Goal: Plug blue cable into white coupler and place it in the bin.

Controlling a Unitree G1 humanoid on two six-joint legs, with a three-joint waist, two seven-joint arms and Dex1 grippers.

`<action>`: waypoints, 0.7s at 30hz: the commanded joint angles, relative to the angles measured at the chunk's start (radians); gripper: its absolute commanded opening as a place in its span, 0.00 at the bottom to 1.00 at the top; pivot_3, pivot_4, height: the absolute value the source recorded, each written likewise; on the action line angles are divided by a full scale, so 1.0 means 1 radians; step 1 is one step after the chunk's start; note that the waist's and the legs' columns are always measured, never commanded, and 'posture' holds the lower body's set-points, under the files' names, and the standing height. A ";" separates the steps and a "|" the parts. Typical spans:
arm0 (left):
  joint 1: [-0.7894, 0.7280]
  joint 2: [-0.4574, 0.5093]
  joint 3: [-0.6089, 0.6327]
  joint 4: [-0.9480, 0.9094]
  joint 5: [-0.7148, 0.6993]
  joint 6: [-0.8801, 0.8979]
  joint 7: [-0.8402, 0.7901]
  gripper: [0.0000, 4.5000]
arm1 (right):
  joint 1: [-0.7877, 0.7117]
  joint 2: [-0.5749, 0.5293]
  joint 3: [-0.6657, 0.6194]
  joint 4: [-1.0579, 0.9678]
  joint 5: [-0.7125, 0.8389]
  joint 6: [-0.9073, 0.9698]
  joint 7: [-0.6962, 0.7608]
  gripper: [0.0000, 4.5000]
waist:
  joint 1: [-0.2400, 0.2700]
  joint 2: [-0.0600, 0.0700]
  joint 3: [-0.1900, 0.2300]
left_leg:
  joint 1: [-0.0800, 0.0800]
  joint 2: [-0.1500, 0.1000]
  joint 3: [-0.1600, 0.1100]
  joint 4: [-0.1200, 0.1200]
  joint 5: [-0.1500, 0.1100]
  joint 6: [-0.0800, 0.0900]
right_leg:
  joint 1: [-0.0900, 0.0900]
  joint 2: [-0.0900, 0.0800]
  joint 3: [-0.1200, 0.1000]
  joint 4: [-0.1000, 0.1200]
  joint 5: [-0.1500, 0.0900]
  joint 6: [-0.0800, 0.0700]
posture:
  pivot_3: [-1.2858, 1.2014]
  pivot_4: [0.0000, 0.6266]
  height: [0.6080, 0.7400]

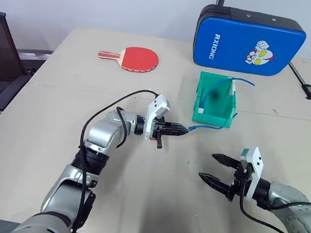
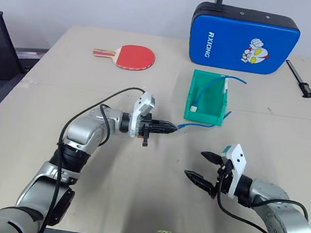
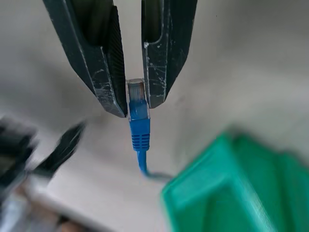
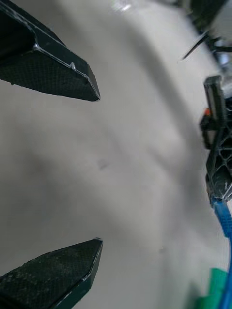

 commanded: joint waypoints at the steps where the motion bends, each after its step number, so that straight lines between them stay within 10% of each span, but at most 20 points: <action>1: 0.030 -0.056 0.115 -0.113 -0.216 0.187 0.058 0.01 | -0.074 0.097 -0.044 -0.021 0.187 0.074 -0.093 1.00 | 0.001 0.000 0.000 | 0.000 0.000 0.000 0.000 0.000 0.000 | 0.000 0.000 0.000 0.001 0.000 0.000 | 0.52 0.24 0.56; 15: 0.115 -0.073 0.170 -0.242 -0.424 0.348 0.164 0.01 | -0.200 0.226 -0.097 -0.006 0.542 0.161 -0.313 1.00 | 0.008 -0.001 0.000 | 0.000 -0.001 -0.001 0.004 0.000 0.000 | 0.000 -0.001 0.001 0.005 0.000 0.000 | 0.52 0.24 0.56; 21: 0.111 -0.087 0.168 -0.229 -0.436 0.337 0.184 0.00 | -0.204 0.207 -0.075 -0.015 0.557 0.165 -0.316 0.56 | 0.007 -0.001 0.000 | 0.000 -0.001 -0.001 0.004 0.000 0.000 | 0.000 -0.001 0.002 0.004 0.000 0.000 | 0.52 0.24 0.56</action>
